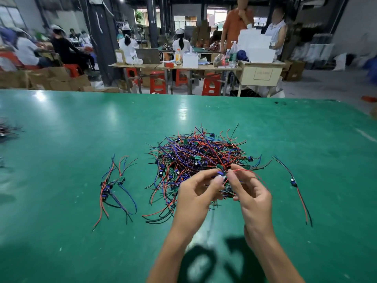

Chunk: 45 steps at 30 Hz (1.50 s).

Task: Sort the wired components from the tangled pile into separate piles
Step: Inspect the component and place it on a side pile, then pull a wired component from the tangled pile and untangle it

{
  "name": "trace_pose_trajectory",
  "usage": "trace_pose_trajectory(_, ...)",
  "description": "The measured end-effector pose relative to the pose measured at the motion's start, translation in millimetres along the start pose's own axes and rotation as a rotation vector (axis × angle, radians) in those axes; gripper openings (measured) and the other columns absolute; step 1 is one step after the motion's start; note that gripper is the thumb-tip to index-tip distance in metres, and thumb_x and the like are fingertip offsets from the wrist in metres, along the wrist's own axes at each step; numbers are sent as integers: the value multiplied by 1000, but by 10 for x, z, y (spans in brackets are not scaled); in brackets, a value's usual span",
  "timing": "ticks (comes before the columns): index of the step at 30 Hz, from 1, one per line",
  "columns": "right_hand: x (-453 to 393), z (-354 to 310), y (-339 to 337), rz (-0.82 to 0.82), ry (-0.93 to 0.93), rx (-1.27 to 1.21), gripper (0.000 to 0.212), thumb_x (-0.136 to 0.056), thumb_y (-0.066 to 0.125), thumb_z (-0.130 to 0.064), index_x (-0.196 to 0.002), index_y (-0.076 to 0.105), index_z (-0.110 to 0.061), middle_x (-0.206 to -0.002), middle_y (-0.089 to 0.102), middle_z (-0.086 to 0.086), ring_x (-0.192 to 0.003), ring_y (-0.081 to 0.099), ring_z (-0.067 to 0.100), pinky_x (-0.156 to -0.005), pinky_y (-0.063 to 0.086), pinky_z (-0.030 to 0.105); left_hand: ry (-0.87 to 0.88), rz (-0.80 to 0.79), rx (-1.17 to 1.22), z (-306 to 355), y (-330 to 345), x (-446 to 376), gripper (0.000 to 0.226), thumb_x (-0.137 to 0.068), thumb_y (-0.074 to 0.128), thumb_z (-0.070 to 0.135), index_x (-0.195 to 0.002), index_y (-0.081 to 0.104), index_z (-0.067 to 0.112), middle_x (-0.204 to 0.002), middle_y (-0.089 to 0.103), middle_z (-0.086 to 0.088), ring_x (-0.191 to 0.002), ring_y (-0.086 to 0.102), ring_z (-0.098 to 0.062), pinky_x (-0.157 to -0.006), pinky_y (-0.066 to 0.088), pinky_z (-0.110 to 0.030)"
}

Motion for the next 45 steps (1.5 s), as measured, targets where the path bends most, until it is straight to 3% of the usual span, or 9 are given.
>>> trace_pose_trajectory(8, 231, 652, -140, -188, 151, 339, 26, -87, 77, -10, -89, 77, -36, -87, 77, -5, -82, 68, 14, -71, 51, 27, 89, 482, -280, 230, -1699, -390, 13, -95, 69, 20, -107, 70, 20, -86, 69, -7, -60, 62, -12, -46, 56, -28)
trace_pose_trajectory(11, 308, 841, -251, -238, 164, 508, 33, -87, 77, -7, -86, 76, -40, -84, 77, -7, -82, 71, 17, -76, 56, 29, -52, 659, -668, 28, -2375, -469, 20, -96, 66, 17, -112, 70, 5, -100, 68, -20, -90, 65, -31, -77, 60, -44)
trace_pose_trajectory(13, 358, 925, -308, -276, 153, 634, 35, -87, 77, -9, -86, 75, -44, -83, 76, -13, -79, 71, 10, -77, 57, 27, -231, 665, -969, -218, -2686, -439, 30, -95, 65, 15, -113, 66, -8, -117, 59, -32, -118, 50, -39, -104, 40, -43)
trace_pose_trajectory(16, 397, 976, -309, -321, 152, 678, 30, -87, 76, -13, -89, 75, -43, -81, 76, -14, -75, 70, 7, -69, 52, 18, -321, 627, -1085, -435, -2824, -343, 36, -94, 66, 14, -117, 59, -13, -134, 39, -34, -126, 31, -42, -109, 27, -44)
trace_pose_trajectory(20, 407, 957, -283, -313, 122, 706, 32, -88, 75, -12, -88, 74, -43, -77, 75, -13, -67, 65, 8, -64, 47, 16, -127, 756, -1257, -240, -2590, -226, 41, -89, 70, 16, -125, 59, 0, -131, 43, -26, -119, 38, -41, -101, 35, -50)
trace_pose_trajectory(23, 419, 944, -259, -322, 118, 729, 32, -88, 74, -13, -87, 73, -45, -77, 75, -15, -66, 63, 6, -62, 45, 16, 60, 595, -1313, -176, -2111, -329, 20, -91, 68, 21, -110, 69, 16, -113, 61, -12, -108, 50, -32, -92, 41, -44)
trace_pose_trajectory(28, 434, 930, -267, -317, 120, 724, 31, -89, 74, -12, -86, 73, -43, -78, 74, -15, -67, 64, 5, -62, 44, 14, -236, 275, -1405, -660, -1695, -532, 24, -97, 59, 44, -112, 67, 27, -118, 60, 1, -112, 53, -19, -99, 39, -38)
trace_pose_trajectory(35, 440, 905, -276, -298, 98, 744, 33, -87, 76, -10, -83, 74, -42, -76, 73, -13, -68, 63, 8, -62, 43, 12, -381, 240, -1348, -694, -1689, -533, 25, -95, 55, 22, -72, 57, 31, -79, 64, 2, -80, 61, -29, -78, 43, -33)
trace_pose_trajectory(45, 444, 907, -246, -300, 136, 748, 30, -88, 74, -11, -79, 75, -39, -78, 73, -18, -75, 67, 3, -66, 46, 14, -249, 455, -533, -298, -1786, -432, 19, -96, 66, 9, -112, 73, 2, -76, 71, -3, -65, 61, -13, -73, 55, -30)
Point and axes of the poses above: each hand's wrist, its own x-axis away from the middle knuckle, its own y-axis out of the palm, z = x × y, the point moved 9 cm from there along -x, towards the middle knuckle
